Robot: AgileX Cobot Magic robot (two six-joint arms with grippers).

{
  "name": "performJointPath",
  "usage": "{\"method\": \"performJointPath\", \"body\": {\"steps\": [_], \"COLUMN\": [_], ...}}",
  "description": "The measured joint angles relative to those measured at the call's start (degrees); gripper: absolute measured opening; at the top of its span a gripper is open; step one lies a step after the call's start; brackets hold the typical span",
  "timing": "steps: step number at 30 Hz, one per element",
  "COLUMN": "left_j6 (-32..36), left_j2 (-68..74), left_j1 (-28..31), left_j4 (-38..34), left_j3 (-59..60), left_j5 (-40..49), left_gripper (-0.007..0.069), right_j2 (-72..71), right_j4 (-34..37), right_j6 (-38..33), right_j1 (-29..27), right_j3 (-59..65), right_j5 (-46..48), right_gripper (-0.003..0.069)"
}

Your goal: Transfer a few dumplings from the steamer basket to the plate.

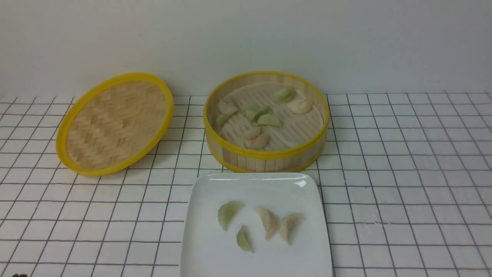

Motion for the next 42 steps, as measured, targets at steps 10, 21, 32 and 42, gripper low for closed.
{"method": "performJointPath", "body": {"steps": [10,21,32,42], "left_j6": [0.00,0.00,0.00,0.00], "left_j2": [-0.13,-0.20,-0.20,-0.20], "left_j1": [0.01,0.01,0.01,0.01], "left_j4": [-0.05,-0.05,-0.05,-0.05], "left_j3": [0.04,0.04,0.04,0.04], "left_j5": [-0.08,-0.08,-0.08,-0.08], "left_gripper": [-0.0006,-0.0006,-0.0006,-0.0006], "right_j2": [-6.43,-6.43,-6.43,-6.43], "right_j4": [-9.55,-9.85,16.63,15.29], "right_j6": [21.31,15.66,-22.85,-26.92], "right_j1": [0.00,0.00,0.00,-13.39], "right_j3": [12.04,12.50,13.92,18.91], "right_j5": [2.83,-7.56,-14.49,-6.15], "right_gripper": [-0.0010,-0.0010,-0.0010,-0.0010]}}
